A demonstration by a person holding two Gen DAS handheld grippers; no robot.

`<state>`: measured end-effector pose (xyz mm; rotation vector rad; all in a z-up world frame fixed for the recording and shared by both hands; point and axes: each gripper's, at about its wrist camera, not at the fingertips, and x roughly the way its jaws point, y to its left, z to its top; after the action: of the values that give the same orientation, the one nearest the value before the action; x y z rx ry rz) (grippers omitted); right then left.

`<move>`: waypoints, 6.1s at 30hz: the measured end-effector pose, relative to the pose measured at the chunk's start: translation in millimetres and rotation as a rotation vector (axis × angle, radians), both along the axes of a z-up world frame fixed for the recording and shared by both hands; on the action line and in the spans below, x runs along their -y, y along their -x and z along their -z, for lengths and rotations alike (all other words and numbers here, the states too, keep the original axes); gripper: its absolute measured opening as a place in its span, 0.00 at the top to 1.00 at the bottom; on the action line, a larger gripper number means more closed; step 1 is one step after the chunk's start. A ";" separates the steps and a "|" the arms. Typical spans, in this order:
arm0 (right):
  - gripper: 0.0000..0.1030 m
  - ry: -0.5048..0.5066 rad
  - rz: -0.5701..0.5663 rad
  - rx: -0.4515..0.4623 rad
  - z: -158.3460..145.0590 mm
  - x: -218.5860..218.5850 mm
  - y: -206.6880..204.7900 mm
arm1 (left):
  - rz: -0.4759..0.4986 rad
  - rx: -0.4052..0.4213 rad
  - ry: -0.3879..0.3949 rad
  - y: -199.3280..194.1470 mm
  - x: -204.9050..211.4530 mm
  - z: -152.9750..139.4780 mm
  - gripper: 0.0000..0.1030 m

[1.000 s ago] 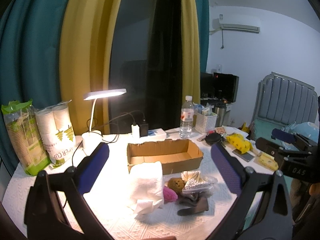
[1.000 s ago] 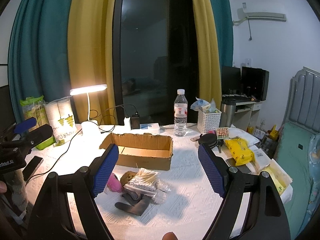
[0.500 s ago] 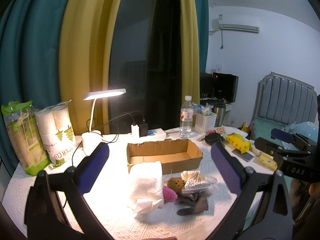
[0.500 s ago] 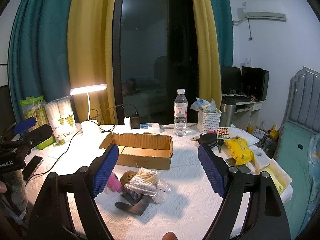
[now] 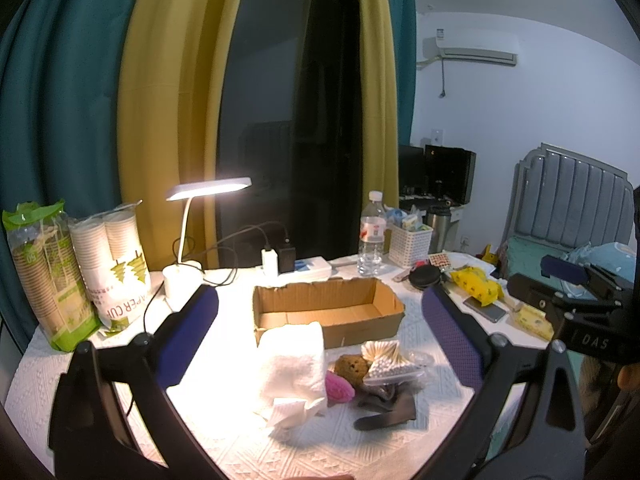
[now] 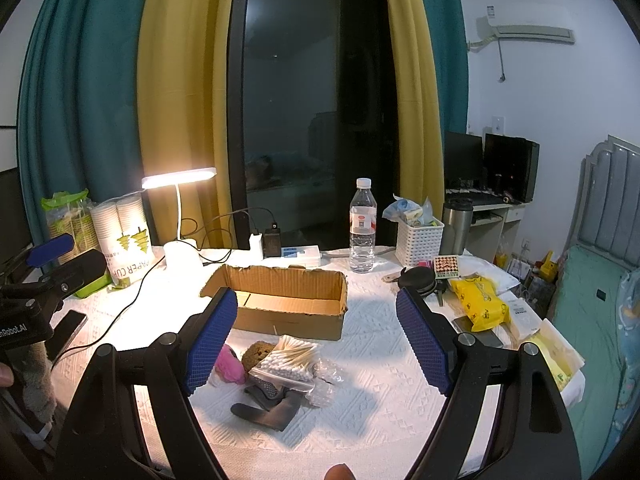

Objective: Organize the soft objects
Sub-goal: 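Reach the left tool to the white paper towel and close on it, then lift the paper towel with the left tool while the right tool grasps the cotton-swab bag, then carry the towel with the left tool toward the box while the right tool carries the swab bag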

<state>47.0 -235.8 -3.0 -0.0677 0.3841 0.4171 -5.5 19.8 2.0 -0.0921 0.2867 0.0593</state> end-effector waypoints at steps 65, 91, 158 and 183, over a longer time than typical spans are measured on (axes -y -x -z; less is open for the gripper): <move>0.18 0.033 -0.009 -0.394 123.2 -7.8 -161.2 | 0.035 -0.534 0.008 -200.5 -34.6 141.8 0.68; 0.39 0.121 -0.181 -0.516 158.6 -90.9 -143.1 | 0.155 -0.365 0.144 -133.0 -78.5 103.7 0.88; 0.40 0.046 -0.208 -0.371 110.9 -62.0 -86.8 | 0.032 -0.362 0.199 -9.3 -105.1 135.7 0.85; 0.40 -0.009 -0.205 -0.285 69.3 -45.8 -124.6 | 0.142 -0.136 0.112 -73.5 -81.8 29.0 0.87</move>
<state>171.6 -190.0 -72.3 -0.0391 0.6594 0.6339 68.0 101.6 -27.0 -0.1787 0.4320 -0.0921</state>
